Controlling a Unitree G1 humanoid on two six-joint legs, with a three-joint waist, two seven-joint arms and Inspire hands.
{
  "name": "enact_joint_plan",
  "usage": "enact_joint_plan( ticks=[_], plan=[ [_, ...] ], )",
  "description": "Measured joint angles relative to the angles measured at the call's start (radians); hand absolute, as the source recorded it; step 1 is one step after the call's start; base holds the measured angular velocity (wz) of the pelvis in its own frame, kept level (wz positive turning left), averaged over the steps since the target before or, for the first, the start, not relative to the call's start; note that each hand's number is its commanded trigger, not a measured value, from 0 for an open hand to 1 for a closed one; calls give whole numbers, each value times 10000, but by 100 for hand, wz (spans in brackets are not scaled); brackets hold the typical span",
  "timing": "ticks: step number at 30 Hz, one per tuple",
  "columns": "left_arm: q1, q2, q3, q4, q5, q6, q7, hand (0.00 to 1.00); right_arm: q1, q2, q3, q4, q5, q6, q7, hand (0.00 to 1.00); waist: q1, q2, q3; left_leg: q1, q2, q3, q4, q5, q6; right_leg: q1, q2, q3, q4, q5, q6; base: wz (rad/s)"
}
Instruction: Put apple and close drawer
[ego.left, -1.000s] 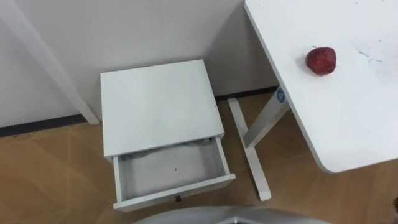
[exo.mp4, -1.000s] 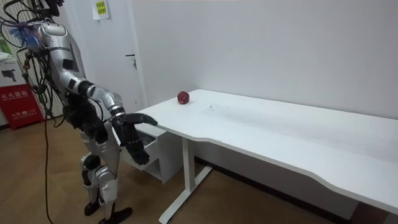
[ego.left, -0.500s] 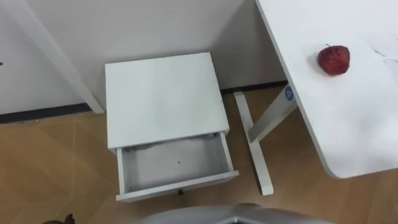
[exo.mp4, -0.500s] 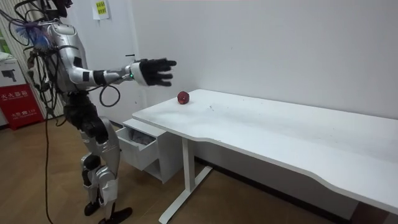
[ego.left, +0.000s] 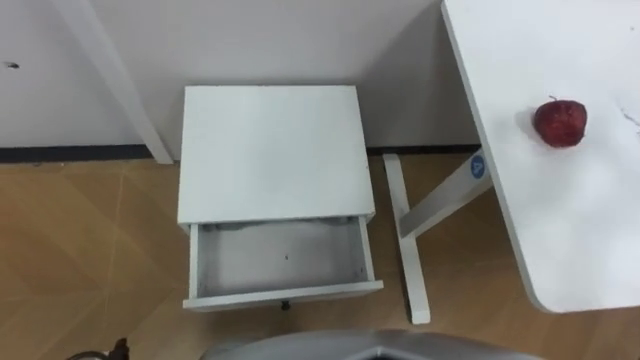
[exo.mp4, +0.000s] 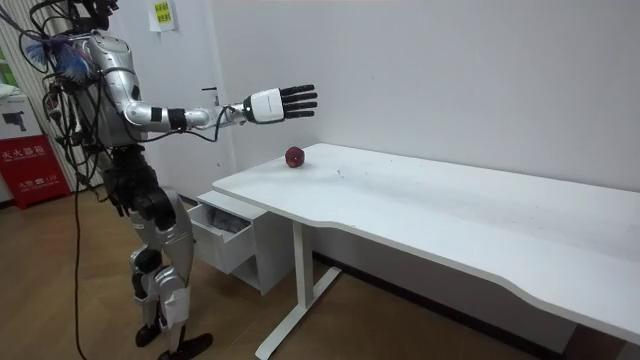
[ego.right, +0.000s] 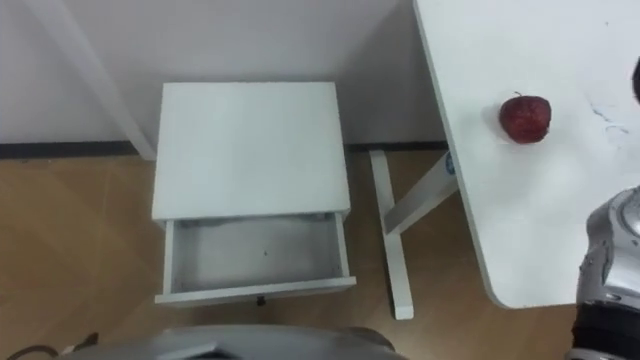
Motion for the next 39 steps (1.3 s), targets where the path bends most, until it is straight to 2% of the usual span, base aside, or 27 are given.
enact_joint_plan(
  ticks=[1, 4, 9, 17, 22, 24, 39],
  plan=[
    [6, 2, -86, -14, -3, 64, 18, 0, 0, -3, 112, 0, -6, 111, 244, 0, 22, 25, -9, -7, 2, -4, 5, 1, -1, 7, 0, -20, 0, 0, 0, 0],
    [54, 5, -365, -65, -2, 139, 18, 0, -15, -9, 586, 220, -64, 131, 736, 0, 31, 88, 16, 21, 1, -52, 34, 0, 0, 103, 0, -49, -12, 0, 0, 5],
    [129, 40, -536, -130, -10, 130, 7, 0, -21, -8, 1083, 925, -103, 260, 1508, 0, 53, 145, 43, 94, -5, -134, 35, 0, 0, 204, -3, -58, 1, 0, 0, 5],
    [181, 40, -531, -257, -11, 129, -19, 0, -121, -9, 1137, 1270, -1220, 261, 2203, 0, 148, 174, 51, 33, -12, -243, 50, 1, 0, 174, -4, -161, -1, 0, 0, 2],
    [173, 48, -516, -211, -13, 78, -14, 0, -135, -9, 1137, 1459, -1450, 258, 2616, 0, 281, 140, 52, 156, -13, -251, 45, 2, -1, 263, -6, -151, -29, 0, 0, 1],
    [178, 58, -508, -132, -12, 68, -14, 0, -137, -9, 1137, 1679, -1611, 258, 2774, 0, 307, 88, 18, 179, -28, -262, 45, 2, -1, 351, -13, -143, -158, 0, 0, 2],
    [138, 64, -469, 213, 8, 70, -323, 0, -270, -11, 1299, 2854, -2017, 245, 3672, 0, 540, 23, 42, 97, -21, -355, 165, 2, -4, 420, -37, -365, -150, 0, -1, 2]
  ],
)
